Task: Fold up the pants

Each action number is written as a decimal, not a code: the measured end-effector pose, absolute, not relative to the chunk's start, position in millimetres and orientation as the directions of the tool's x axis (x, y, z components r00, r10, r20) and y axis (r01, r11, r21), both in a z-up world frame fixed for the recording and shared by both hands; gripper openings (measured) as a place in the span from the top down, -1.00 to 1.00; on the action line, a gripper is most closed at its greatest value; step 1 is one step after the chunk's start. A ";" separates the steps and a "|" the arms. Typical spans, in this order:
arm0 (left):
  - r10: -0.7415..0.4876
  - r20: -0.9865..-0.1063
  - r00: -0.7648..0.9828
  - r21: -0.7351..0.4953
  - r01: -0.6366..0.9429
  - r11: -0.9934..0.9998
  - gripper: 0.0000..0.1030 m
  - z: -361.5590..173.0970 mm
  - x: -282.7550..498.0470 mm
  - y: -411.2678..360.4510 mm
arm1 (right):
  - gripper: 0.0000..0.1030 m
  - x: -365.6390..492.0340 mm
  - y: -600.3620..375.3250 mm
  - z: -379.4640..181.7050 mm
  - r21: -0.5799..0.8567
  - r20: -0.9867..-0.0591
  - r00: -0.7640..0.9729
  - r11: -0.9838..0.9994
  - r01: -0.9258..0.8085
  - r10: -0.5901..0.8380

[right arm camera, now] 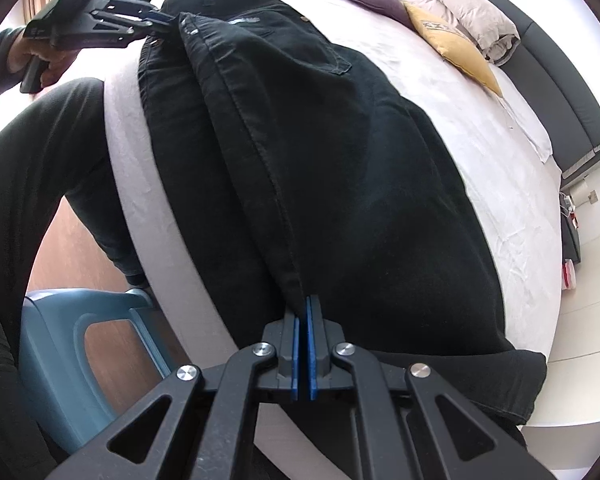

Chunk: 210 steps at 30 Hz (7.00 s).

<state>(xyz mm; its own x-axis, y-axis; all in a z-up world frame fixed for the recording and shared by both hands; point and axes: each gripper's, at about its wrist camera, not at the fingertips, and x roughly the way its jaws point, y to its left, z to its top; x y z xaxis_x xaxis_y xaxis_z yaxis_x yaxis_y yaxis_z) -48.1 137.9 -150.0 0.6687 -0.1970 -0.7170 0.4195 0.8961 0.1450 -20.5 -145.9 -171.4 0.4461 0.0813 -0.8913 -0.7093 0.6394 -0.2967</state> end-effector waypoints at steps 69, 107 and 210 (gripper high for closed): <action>-0.273 -0.679 0.681 0.034 0.401 0.916 0.65 -116.9 19.4 110.5 | 0.94 -94.7 -144.3 -203.6 -0.587 -0.778 0.619 0.472 -0.658 -0.103; -0.355 -0.785 0.508 -0.003 0.569 0.822 0.66 -167.7 -6.9 6.4 | -0.69 143.2 -422.5 -99.2 0.265 -0.895 0.432 0.914 0.306 0.115; -0.237 -0.848 0.474 0.045 0.511 0.858 0.64 -160.5 88.8 12.4 | 1.00 134.8 -386.6 -230.2 0.680 -0.699 0.548 0.666 0.308 0.460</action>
